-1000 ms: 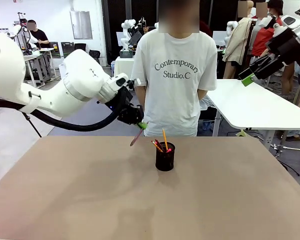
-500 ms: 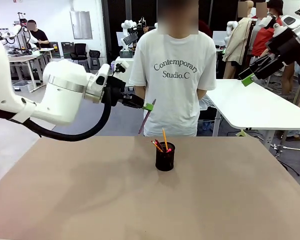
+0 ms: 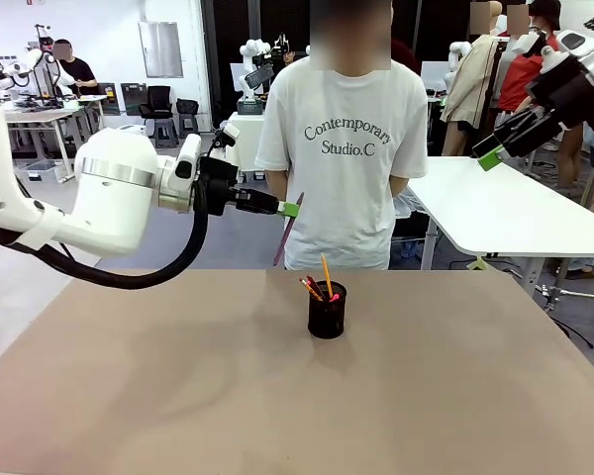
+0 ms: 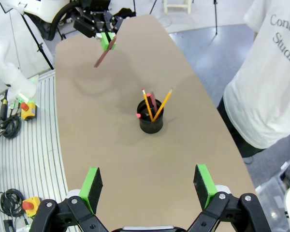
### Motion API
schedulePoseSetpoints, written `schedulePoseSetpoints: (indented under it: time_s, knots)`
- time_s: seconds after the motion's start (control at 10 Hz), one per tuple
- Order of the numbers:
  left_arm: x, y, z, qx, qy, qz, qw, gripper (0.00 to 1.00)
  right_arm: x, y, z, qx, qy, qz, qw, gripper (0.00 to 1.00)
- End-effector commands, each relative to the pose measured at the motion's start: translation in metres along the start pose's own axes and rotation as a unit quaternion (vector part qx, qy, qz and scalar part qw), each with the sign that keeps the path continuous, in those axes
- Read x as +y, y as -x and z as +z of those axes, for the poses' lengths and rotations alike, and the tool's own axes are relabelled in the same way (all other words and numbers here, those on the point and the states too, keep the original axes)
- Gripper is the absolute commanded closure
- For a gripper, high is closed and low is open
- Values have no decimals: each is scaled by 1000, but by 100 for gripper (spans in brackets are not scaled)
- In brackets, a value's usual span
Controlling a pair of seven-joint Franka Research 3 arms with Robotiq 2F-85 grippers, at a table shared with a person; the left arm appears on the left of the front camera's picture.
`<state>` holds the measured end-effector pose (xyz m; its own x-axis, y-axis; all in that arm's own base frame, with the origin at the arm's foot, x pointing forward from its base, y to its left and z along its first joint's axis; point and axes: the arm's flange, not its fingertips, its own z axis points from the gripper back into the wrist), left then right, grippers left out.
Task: Place the pens into the pen holder.
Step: Pick up a writing instrument from the table and place it into the Pen holder.
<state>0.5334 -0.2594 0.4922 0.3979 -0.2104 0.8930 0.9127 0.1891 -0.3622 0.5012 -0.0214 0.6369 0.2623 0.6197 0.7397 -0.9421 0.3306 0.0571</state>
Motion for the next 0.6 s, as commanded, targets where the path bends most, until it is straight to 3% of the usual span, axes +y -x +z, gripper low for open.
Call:
schedulePoseSetpoints:
  time_s: [0.0, 0.2, 0.3, 0.5]
  knots:
    - [1, -5, -1, 8, -7, 0, 1000, 100, 2, 0, 1, 0, -1, 0, 1000, 0]
    - [-1, -2, -1, 0, -3, -2, 1000, 100, 2, 0, 1, 0, -1, 0, 1000, 0]
    - [4, -6, 1, -39, 24, -34, 998, 100, 2, 0, 1, 0, -1, 0, 1000, 0]
    - [15, -5, -3, -71, 66, -110, 989, 100, 2, 0, 1, 0, -1, 0, 1000, 0]
